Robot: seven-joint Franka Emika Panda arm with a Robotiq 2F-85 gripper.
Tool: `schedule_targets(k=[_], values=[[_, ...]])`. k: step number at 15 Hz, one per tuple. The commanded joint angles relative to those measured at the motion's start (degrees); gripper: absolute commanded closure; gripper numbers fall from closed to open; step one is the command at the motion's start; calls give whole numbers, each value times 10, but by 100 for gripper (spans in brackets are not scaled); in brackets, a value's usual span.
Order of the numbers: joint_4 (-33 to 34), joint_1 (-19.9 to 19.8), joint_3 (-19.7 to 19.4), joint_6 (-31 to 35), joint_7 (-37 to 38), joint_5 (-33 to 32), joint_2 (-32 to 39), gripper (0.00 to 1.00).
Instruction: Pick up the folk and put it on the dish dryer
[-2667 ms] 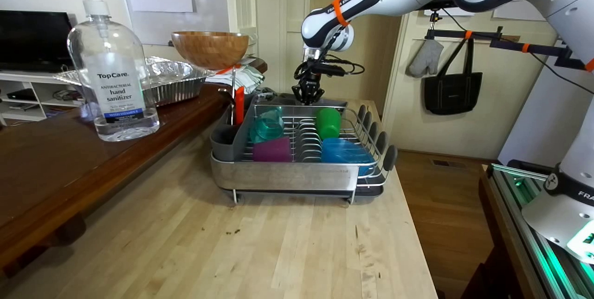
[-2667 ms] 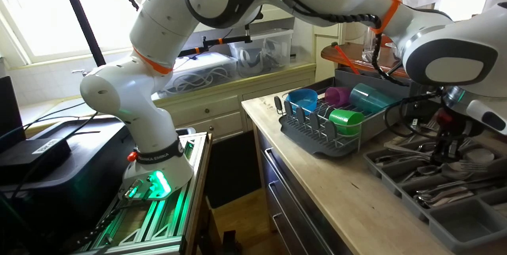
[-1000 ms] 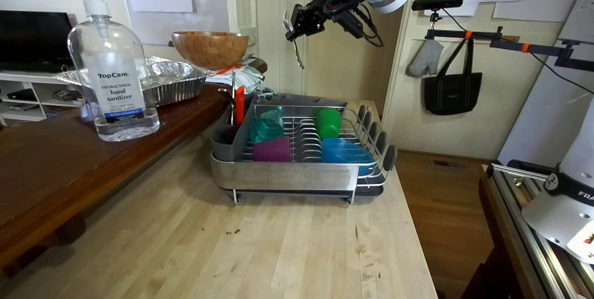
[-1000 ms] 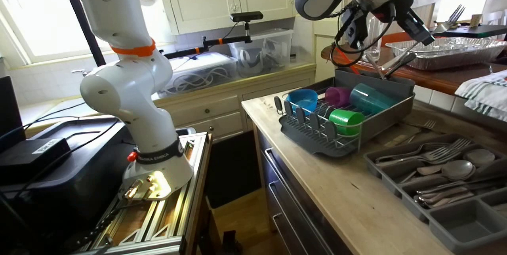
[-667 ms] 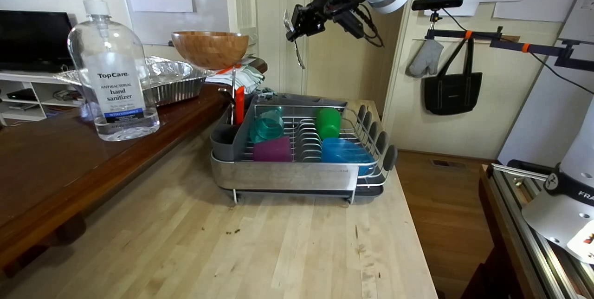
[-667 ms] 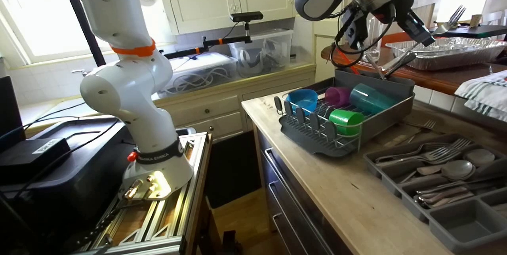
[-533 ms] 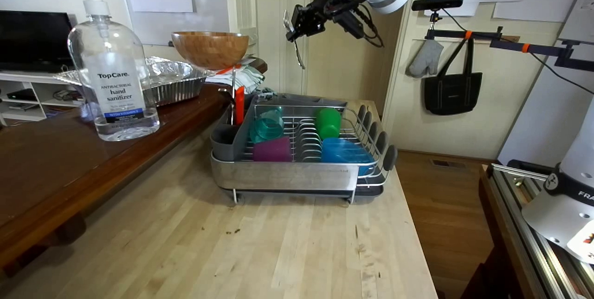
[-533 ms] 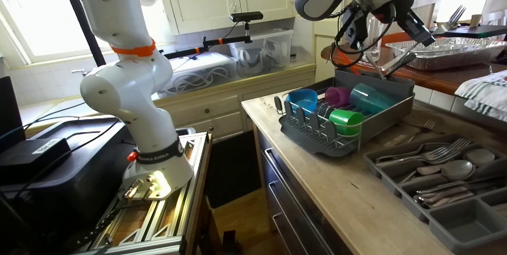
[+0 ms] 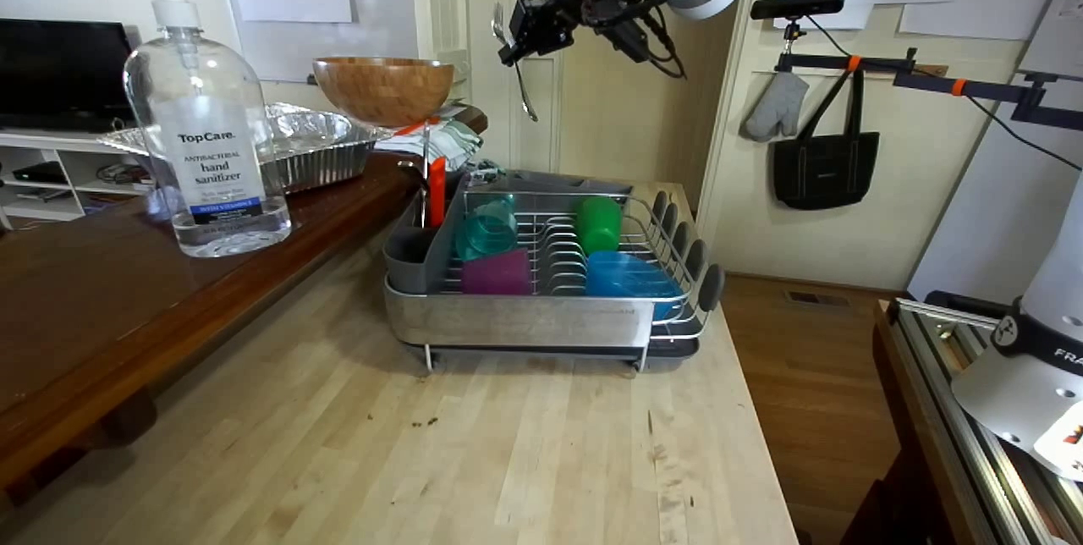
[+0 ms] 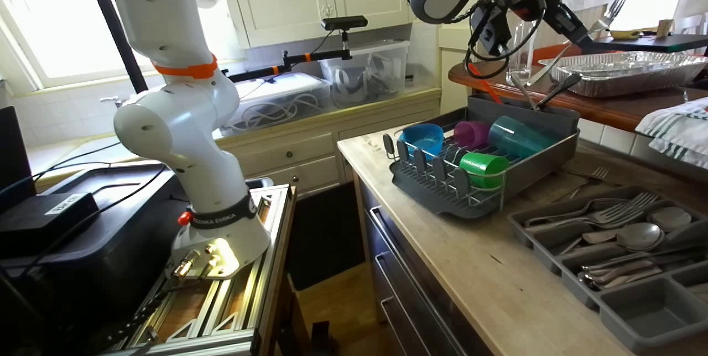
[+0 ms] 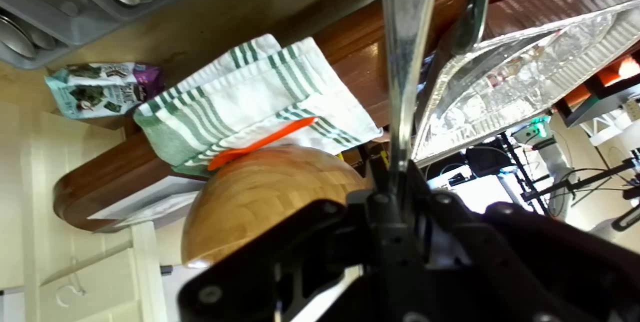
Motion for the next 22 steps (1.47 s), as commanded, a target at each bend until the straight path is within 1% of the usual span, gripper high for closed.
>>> schedule_targets(k=[1,4,6,7,8,9,10,16,20,22], values=[[12,29,-4,72,22,-46,26,98],[23,53,-13,134,24,-52,55,98],[32,73,-20,163,15,-45,75,98],[27,96,-49,175,80,-115,81,98],[32,105,-56,185,82,-130,91,98],[50,119,-57,197,31,-82,108,98],[59,135,-71,205,32,-83,118,98],[145,198,-120,186,27,-79,188,98],[198,218,-138,170,36,-82,236,98],[223,221,-141,158,40,-84,259,98]])
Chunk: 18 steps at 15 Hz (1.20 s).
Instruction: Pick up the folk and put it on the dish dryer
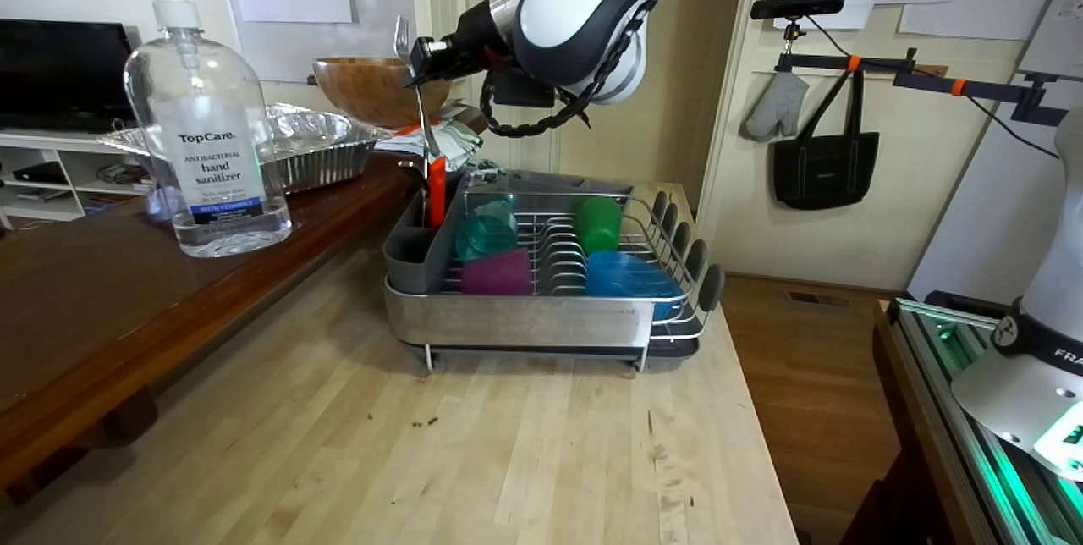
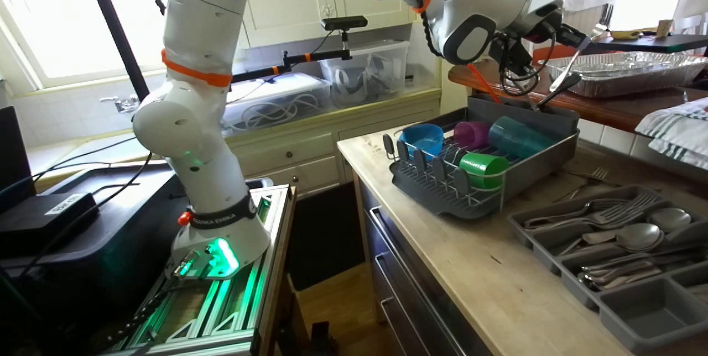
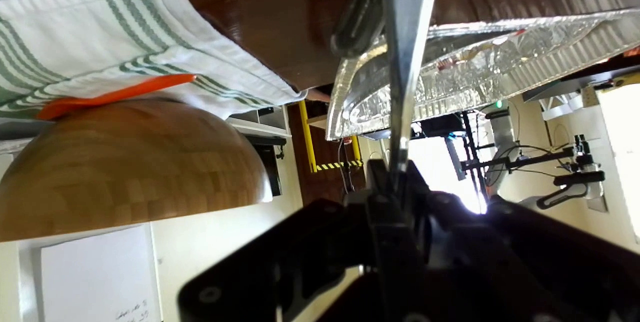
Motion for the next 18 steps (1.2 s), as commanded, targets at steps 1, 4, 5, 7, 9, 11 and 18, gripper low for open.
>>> schedule_targets(k=[1,4,5,7,9,11,18], values=[[66,16,-18,-29,5,7,52,98],[80,14,-14,-38,11,8,67,98],[81,13,-13,-40,12,8,71,98],[72,7,-8,-40,16,10,72,98],[42,-7,-4,-40,82,-47,63,98],[14,-13,0,-35,105,-57,55,98],[-11,-45,28,-24,131,-47,49,98]])
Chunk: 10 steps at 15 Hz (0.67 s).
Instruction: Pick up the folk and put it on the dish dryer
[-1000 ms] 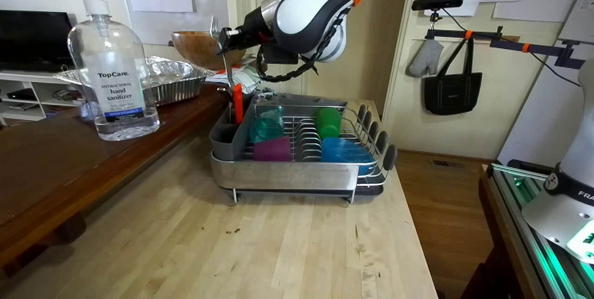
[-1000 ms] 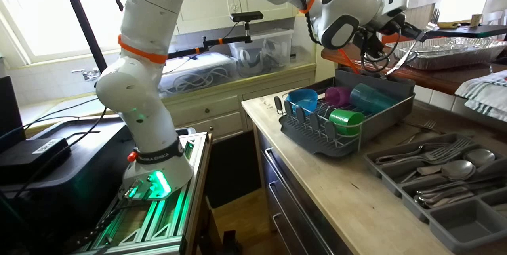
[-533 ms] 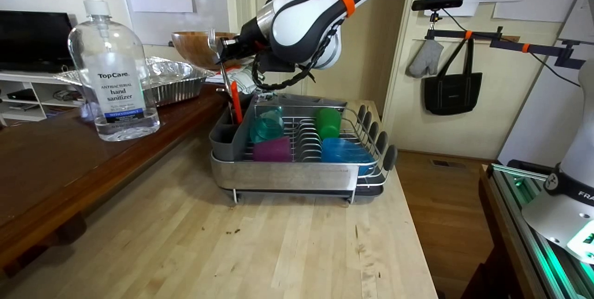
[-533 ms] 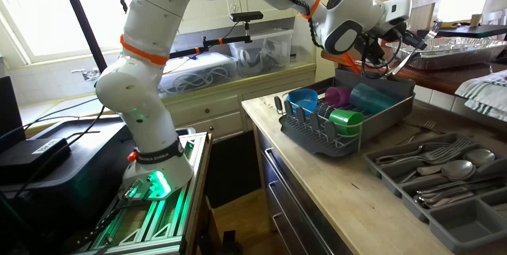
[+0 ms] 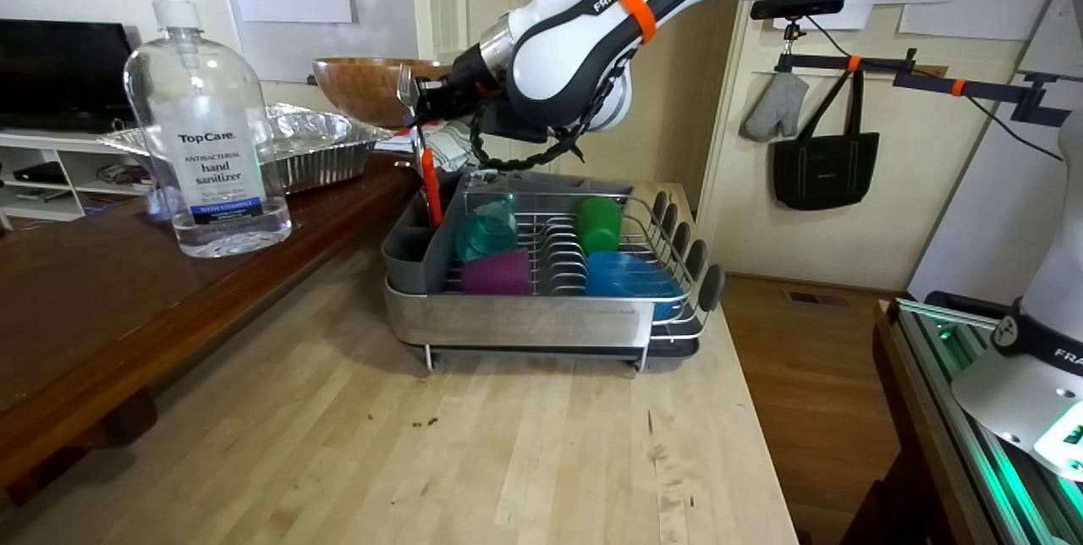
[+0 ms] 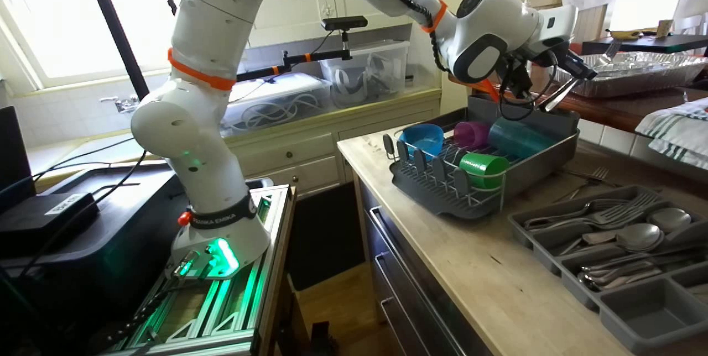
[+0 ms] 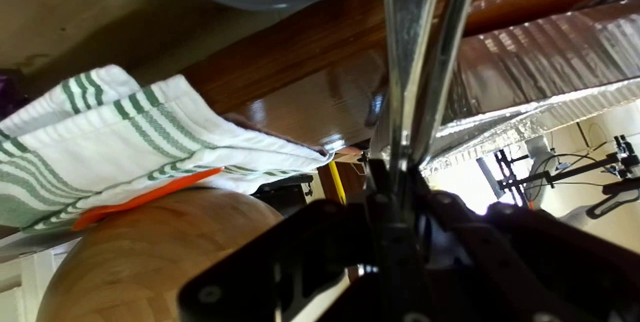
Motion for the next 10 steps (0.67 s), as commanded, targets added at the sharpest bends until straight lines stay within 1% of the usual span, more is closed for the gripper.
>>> schedule_targets(k=[1,3,4,6,9,10], values=[[-39,-38,36,1,13,4,-8,98],[-49,-77,67,0,20,4,-18,98],[-59,-91,76,-2,21,4,-20,98],[-74,-103,81,-1,17,4,-19,98],[-77,-124,113,-6,15,-3,-15,98],[-79,-131,122,-7,13,-5,-17,66]])
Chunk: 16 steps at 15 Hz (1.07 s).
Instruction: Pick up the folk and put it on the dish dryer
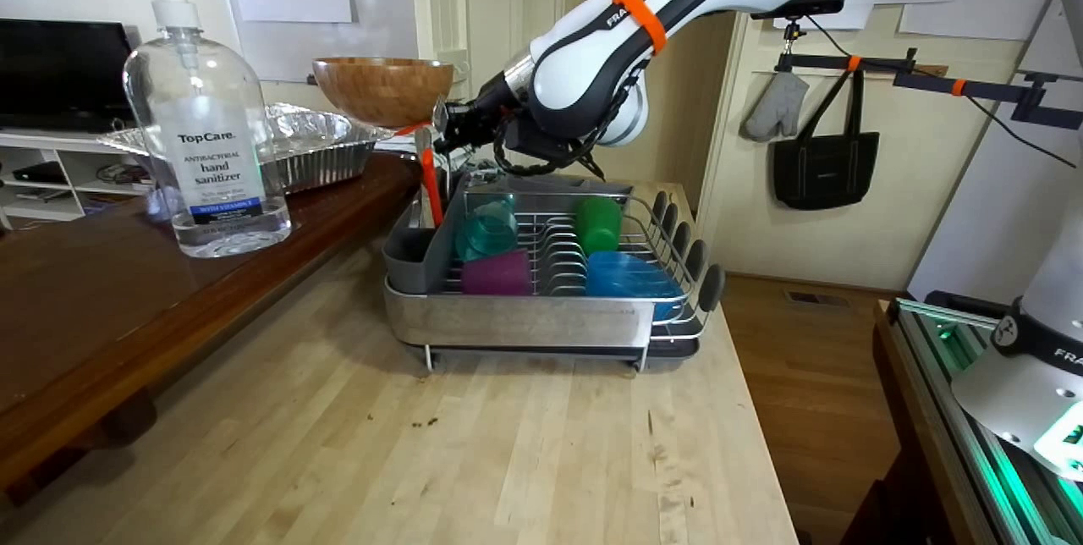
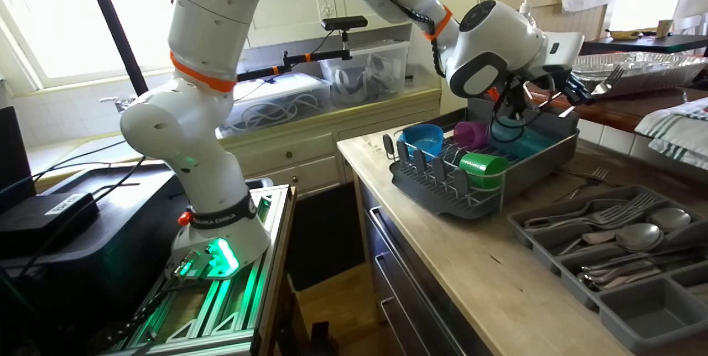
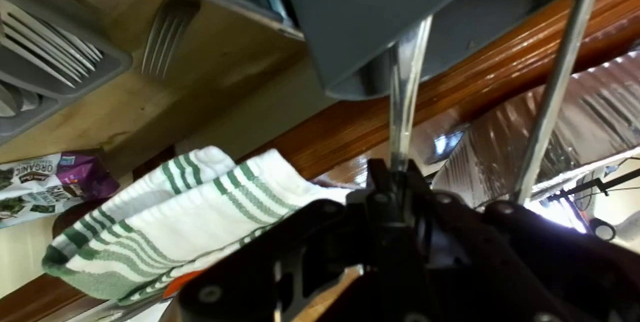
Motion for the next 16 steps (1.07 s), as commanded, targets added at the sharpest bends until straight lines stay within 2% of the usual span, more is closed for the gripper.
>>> schedule_targets(k=[1,4,7,10,12,13,14,16], values=[[-31,-34,42,-10,0,-10,-16,65],[-59,-59,57,-12,2,-1,-41,45],[-124,-109,70,1,16,17,-103,23],[-201,-116,17,-47,12,48,-192,0],[-243,-187,62,-119,0,33,-249,0],[-251,-240,113,-171,-25,38,-274,0],[-250,-287,164,-214,-81,83,-294,0],[-234,-331,209,-295,-182,164,-321,0]])
